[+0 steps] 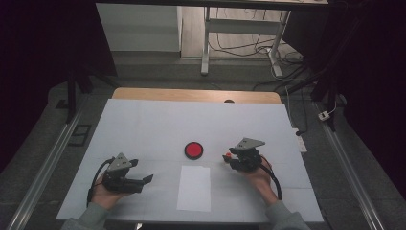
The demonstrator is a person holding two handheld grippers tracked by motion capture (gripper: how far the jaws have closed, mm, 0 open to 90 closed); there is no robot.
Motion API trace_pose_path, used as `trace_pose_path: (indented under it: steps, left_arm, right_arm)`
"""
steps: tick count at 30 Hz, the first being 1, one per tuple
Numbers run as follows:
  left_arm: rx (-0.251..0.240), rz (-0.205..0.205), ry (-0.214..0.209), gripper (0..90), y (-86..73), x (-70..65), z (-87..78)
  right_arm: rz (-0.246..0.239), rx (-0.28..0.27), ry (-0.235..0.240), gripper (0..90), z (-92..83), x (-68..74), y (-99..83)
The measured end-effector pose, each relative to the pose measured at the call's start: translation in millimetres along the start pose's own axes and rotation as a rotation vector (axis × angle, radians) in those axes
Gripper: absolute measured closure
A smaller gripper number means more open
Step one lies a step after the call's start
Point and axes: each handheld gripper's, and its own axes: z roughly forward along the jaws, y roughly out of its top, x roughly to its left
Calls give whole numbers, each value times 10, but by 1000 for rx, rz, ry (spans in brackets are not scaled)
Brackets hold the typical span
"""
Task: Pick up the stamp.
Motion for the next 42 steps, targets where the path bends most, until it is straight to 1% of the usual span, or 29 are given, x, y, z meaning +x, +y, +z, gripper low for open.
trace_pose_path:
  steps: [1, 5, 7, 11, 14, 17, 19, 21, 29, 32, 35, 38, 42]
  left_arm:
    - [0, 1, 0, 163, 0, 0, 0]
    - [-2, -2, 0, 163, -1, 2, -2]
    - [-2, -3, 0, 162, -2, 4, -4]
    - [-1, -3, 0, 162, -3, 9, -7]
    - [0, -4, 1, 162, -5, 13, -6]
    - [-2, -4, 1, 162, -5, 11, -8]
    - [-2, -4, 2, 162, -5, 8, -9]
    - [-3, -4, 2, 162, -5, 7, -10]
    - [-1, -12, 6, 159, -5, 18, -9]
    - [-2, -12, 7, 160, -6, 20, -10]
    - [-2, -12, 6, 160, -6, 21, -12]
    - [-3, -11, 7, 159, -6, 24, -13]
    - [-1, -11, 8, 159, -7, 24, -11]
  right_arm:
    - [6, -7, 5, 590, 9, 0, -6]
    - [2, -4, 8, 622, 17, 5, -5]
    - [-3, -5, 3, 671, 27, 12, -2]
    - [-6, -5, 3, 704, 34, 9, -9]
    - [-5, -6, 3, 708, 36, 9, -9]
    - [-13, -6, -7, 716, 31, 16, -6]
    - [-10, -9, -4, 716, 26, 15, -6]
    - [-1, -23, -3, 717, 7, 9, 0]
    - [9, -42, 0, 717, -21, 9, 7]
    - [9, -52, 0, 717, -55, 4, 18]
    - [20, -70, 5, 717, -89, -3, 27]
    - [21, -90, 3, 717, -126, -2, 37]
    - [27, -103, 10, 717, -163, -8, 46]
